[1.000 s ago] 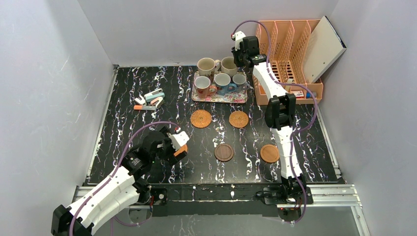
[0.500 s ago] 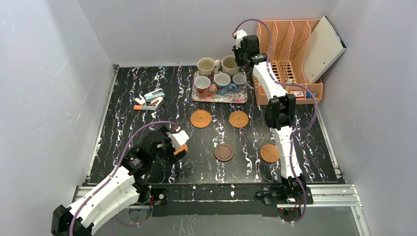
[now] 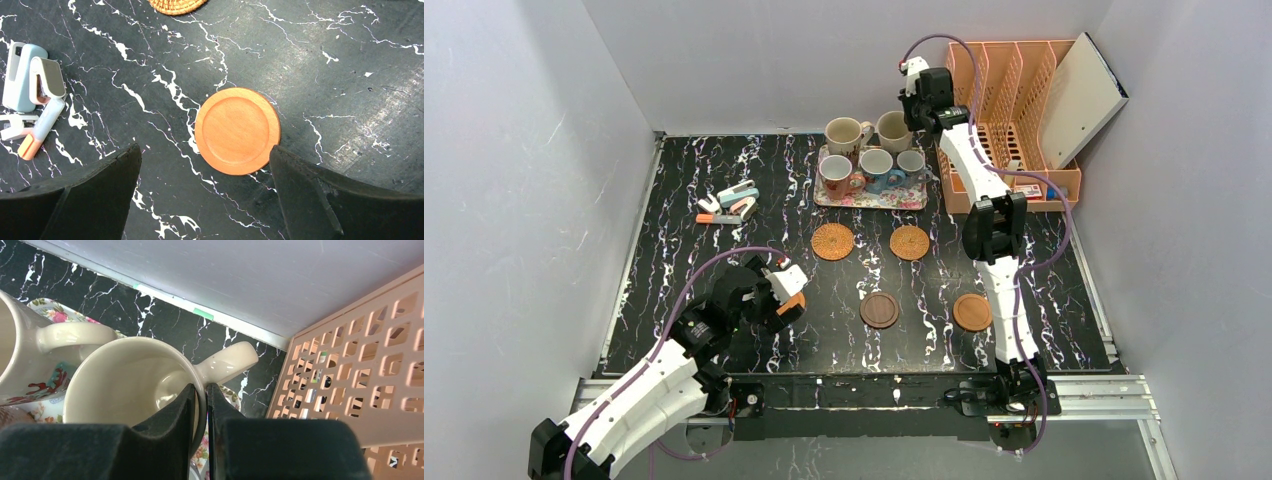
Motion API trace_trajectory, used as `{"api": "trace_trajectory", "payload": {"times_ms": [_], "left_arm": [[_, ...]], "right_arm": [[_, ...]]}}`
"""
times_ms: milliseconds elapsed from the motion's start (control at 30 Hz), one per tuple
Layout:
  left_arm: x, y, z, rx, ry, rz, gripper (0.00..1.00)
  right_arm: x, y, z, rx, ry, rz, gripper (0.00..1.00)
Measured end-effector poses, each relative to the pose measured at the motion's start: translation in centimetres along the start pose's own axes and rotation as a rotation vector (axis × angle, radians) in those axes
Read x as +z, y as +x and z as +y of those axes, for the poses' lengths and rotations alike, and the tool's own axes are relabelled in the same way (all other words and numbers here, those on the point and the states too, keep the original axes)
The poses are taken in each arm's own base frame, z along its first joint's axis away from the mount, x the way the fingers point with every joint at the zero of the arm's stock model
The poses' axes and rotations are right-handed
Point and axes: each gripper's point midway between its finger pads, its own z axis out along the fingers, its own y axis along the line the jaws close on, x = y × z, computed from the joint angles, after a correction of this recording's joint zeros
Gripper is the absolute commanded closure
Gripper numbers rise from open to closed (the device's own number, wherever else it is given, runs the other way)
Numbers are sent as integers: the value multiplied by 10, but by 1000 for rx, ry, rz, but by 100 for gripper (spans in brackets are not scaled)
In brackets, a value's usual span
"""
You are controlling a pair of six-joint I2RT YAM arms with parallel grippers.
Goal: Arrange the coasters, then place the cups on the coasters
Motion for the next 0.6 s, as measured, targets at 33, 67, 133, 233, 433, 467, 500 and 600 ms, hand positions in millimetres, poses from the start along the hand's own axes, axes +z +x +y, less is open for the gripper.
{"api": "trace_trajectory", "payload": {"times_ms": [33,67,133,233,433,467,500,600], "left_arm": [[0,0,0,0,0,0,2],[0,0,0,0,0,0,2],[0,0,0,0,0,-1,2],[0,0,0,0,-1,0,2],[0,0,0,0,-1,-2,2],[0,0,0,0,-2,-2,2],[0,-1,0,0,-2,-3,2],[-1,-1,0,0,-3,-5,2]], "right_arm": [[-1,-1,-1,0,1,-1,99],[-2,-3,-2,1,3,-5,99],[-5,-8,-6,2,12,-14,99],[-9,-15,-14,6,28,-32,99],[-22,-30,-30,20,53,-61,99],[-25,-32,-32,22,56,-62,99],[-28,-34,-35,24,59,-65,99],[-39,-46,-41,33,69,-84,99]]}}
